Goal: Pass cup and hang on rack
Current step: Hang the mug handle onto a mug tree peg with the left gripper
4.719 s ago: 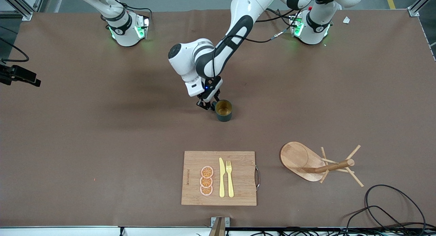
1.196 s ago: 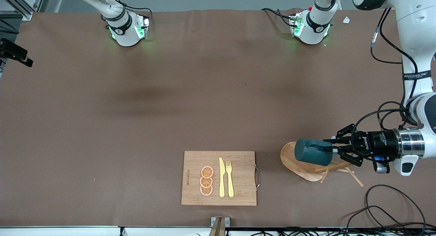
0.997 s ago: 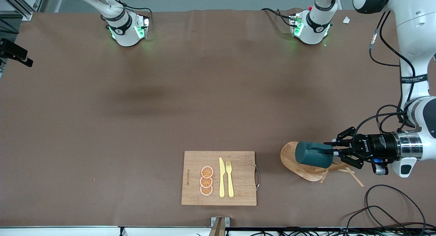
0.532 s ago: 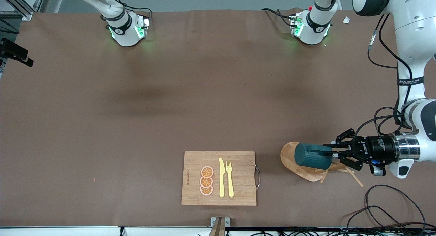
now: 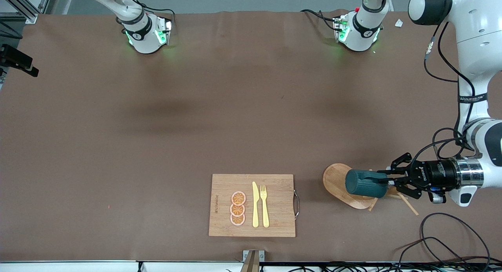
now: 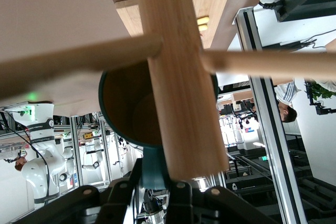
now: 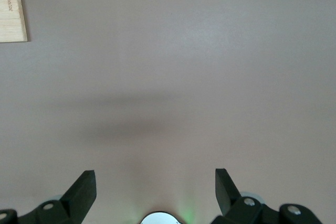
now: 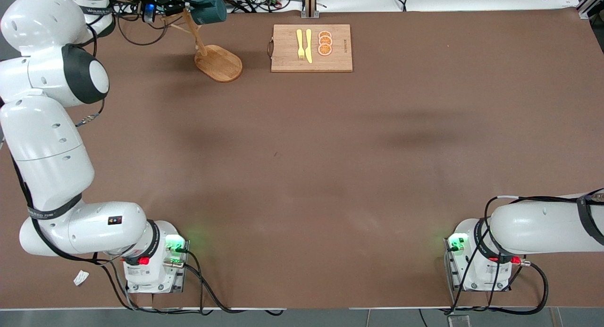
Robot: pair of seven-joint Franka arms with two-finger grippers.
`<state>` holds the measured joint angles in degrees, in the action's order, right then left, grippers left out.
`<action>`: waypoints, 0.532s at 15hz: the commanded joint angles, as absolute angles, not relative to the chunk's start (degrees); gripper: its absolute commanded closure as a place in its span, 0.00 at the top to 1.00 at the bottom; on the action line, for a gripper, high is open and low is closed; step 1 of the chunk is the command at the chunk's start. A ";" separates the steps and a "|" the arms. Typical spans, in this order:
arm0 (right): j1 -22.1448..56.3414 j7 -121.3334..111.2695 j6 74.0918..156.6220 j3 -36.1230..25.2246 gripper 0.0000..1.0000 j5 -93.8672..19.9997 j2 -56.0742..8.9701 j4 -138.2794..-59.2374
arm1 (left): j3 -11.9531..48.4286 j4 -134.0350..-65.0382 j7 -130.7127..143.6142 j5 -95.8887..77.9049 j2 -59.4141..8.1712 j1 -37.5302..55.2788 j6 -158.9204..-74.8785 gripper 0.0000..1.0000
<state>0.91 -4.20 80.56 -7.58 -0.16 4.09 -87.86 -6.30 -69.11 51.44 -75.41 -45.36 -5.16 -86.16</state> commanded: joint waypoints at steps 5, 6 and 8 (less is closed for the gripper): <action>1.23 -4.83 80.42 -7.56 1.00 -0.18 5.01 -88.68 | -6.15 -68.55 50.19 -78.83 -47.11 -6.59 -85.34 0.02; 1.49 -4.83 80.42 -7.56 1.00 -0.18 5.01 -88.68 | -6.15 -68.55 50.27 -78.84 -47.02 -6.59 -85.34 0.02; 1.67 -4.83 80.42 -7.65 1.00 -0.18 5.10 -88.68 | -6.15 -68.47 50.27 -78.84 -46.93 -6.68 -85.34 0.03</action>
<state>1.11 -4.30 80.51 -7.50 -0.16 4.09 -87.86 -6.32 -69.10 50.86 -77.48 -46.65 -6.38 -86.08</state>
